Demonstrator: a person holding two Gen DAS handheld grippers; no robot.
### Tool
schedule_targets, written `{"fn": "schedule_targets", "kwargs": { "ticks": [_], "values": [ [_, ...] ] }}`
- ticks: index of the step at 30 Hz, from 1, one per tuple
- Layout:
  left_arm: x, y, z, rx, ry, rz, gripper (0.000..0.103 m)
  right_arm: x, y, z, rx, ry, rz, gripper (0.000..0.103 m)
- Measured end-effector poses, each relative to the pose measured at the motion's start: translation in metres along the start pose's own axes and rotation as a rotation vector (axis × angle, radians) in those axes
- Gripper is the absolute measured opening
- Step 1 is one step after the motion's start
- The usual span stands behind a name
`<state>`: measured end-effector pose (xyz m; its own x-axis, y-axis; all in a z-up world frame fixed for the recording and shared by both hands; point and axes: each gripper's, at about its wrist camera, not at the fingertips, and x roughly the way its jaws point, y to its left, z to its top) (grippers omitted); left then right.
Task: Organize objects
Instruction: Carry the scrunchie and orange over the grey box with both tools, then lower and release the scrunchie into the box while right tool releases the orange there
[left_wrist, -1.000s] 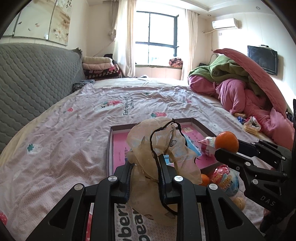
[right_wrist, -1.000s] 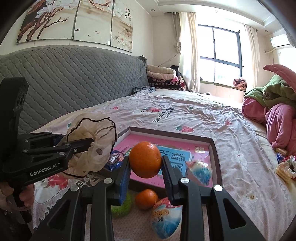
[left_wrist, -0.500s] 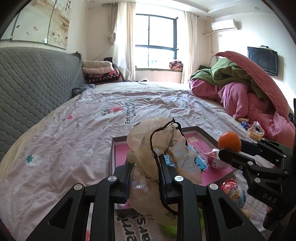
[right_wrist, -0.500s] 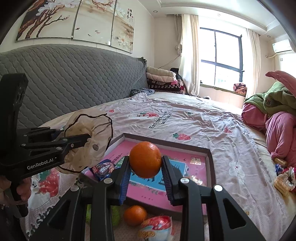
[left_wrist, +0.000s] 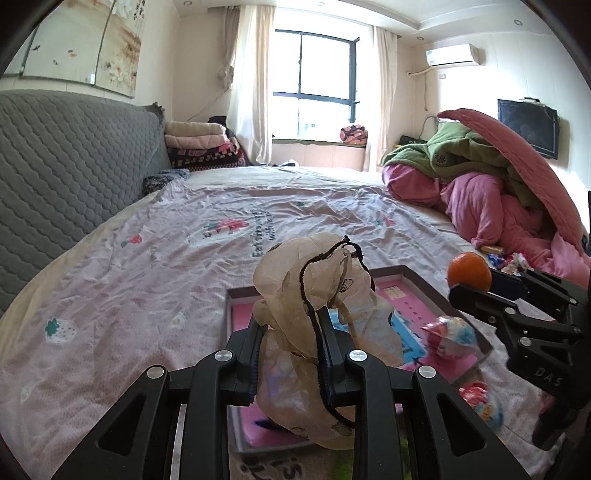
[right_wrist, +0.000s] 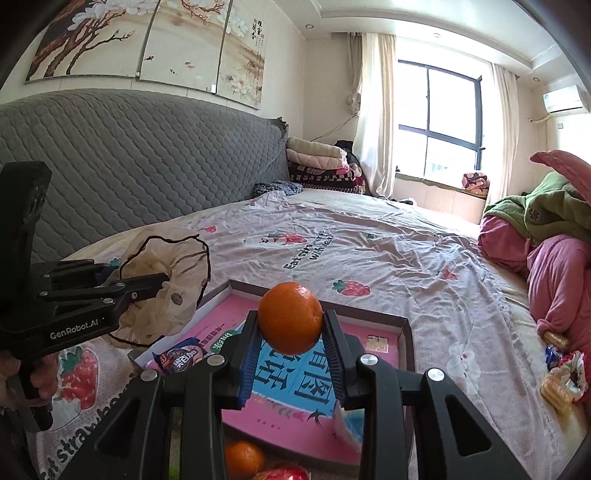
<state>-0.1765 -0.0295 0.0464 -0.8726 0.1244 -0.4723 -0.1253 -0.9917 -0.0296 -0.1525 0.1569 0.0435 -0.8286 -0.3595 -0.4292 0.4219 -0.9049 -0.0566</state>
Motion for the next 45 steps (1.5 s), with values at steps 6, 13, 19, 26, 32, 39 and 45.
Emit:
{"fn": "schedule_targets", "kwargs": {
  "ticks": [6,13,19,26,32,39,45],
  "values": [
    [0.017,0.017,0.005,-0.047,0.025,0.004,0.027,0.020,-0.009,0.002,0.030,0.045,0.024,0.034],
    [0.041,0.026,0.000,-0.058,0.070,0.007,0.027,0.037,-0.012,-0.001,0.023,0.096,0.047,0.034],
    [0.054,0.025,-0.005,-0.059,0.107,-0.006,0.027,0.048,-0.009,-0.008,0.013,0.159,0.069,0.034],
    [0.069,0.027,-0.013,-0.072,0.156,-0.013,0.027,0.062,-0.009,-0.019,0.018,0.242,0.075,0.034],
    [0.074,0.023,-0.020,-0.060,0.173,-0.020,0.027,0.068,-0.012,-0.028,0.038,0.288,0.070,0.034],
    [0.082,0.022,-0.026,-0.063,0.203,-0.024,0.027,0.077,-0.014,-0.038,0.049,0.356,0.067,0.034],
    [0.088,0.024,-0.029,-0.079,0.215,-0.023,0.027,0.081,-0.012,-0.044,0.041,0.393,0.075,0.034]
  ]
}}
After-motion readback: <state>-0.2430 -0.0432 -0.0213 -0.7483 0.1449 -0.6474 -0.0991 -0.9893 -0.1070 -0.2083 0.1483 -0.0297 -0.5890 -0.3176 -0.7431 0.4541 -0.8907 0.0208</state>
